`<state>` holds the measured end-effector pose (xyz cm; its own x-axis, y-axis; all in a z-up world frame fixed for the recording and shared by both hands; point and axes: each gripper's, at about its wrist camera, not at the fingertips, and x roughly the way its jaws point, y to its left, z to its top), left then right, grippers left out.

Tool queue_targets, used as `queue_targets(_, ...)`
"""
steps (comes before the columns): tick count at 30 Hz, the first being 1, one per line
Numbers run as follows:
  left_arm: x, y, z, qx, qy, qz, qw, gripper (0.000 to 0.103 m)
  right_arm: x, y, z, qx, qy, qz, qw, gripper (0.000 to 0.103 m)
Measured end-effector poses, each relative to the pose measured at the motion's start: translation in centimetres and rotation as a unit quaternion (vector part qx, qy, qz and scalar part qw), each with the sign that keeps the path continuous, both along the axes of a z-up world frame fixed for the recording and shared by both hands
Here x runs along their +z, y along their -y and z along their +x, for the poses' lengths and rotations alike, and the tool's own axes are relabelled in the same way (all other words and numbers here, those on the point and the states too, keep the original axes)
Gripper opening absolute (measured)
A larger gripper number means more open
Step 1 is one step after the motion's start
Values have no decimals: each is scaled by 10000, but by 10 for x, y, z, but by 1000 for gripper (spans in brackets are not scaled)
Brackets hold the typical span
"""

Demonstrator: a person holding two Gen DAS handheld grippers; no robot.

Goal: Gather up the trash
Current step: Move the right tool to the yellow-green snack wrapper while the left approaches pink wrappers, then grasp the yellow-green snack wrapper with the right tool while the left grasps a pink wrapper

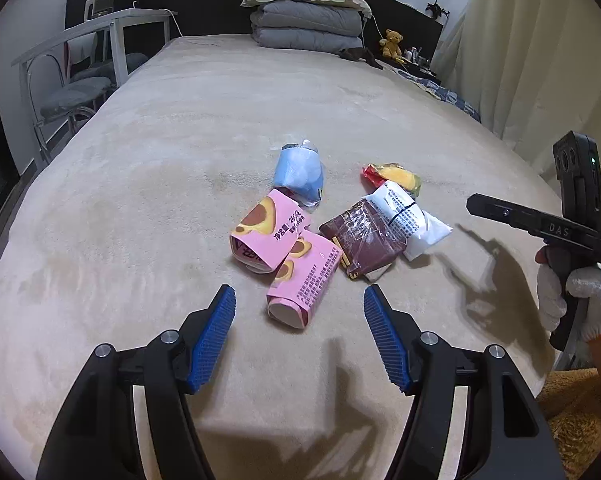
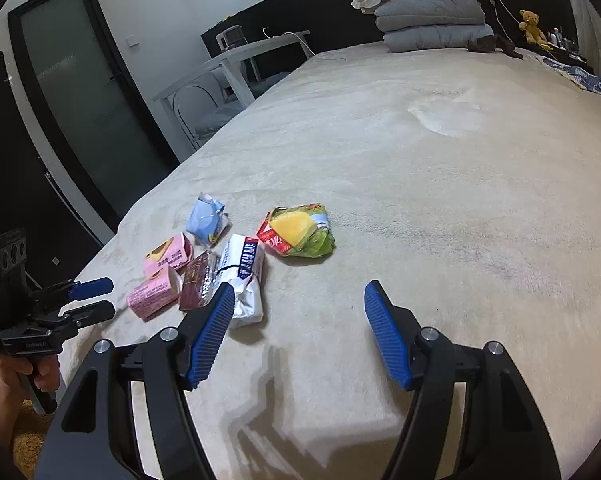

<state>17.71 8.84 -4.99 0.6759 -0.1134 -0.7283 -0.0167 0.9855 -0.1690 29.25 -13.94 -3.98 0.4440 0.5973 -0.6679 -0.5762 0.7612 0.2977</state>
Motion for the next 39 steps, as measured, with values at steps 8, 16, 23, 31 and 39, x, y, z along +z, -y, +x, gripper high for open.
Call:
queue_targets(8,-19,1,26,-181,-267,61,9995,64,-18,-21,42,-3,-539,160,9984,68)
queue_targets(16,-26,1,33,-308,-349,46,9989,40,-29,-41,66,20,-772,174,9969,68)
queue_targets(23,-25,9,33,-380,-269,166,9988,35,-32,-45,67,4,-711,124,9974,45)
queue_targets(31,-19,10,24,-380,-157,129,9991,34,-29,-42,58,99,-608,105,9980,36)
queue_targets(39,-12,11,13,-339,25,118,9994,30,-24,-29,47,-32,-496,142,9987,34)
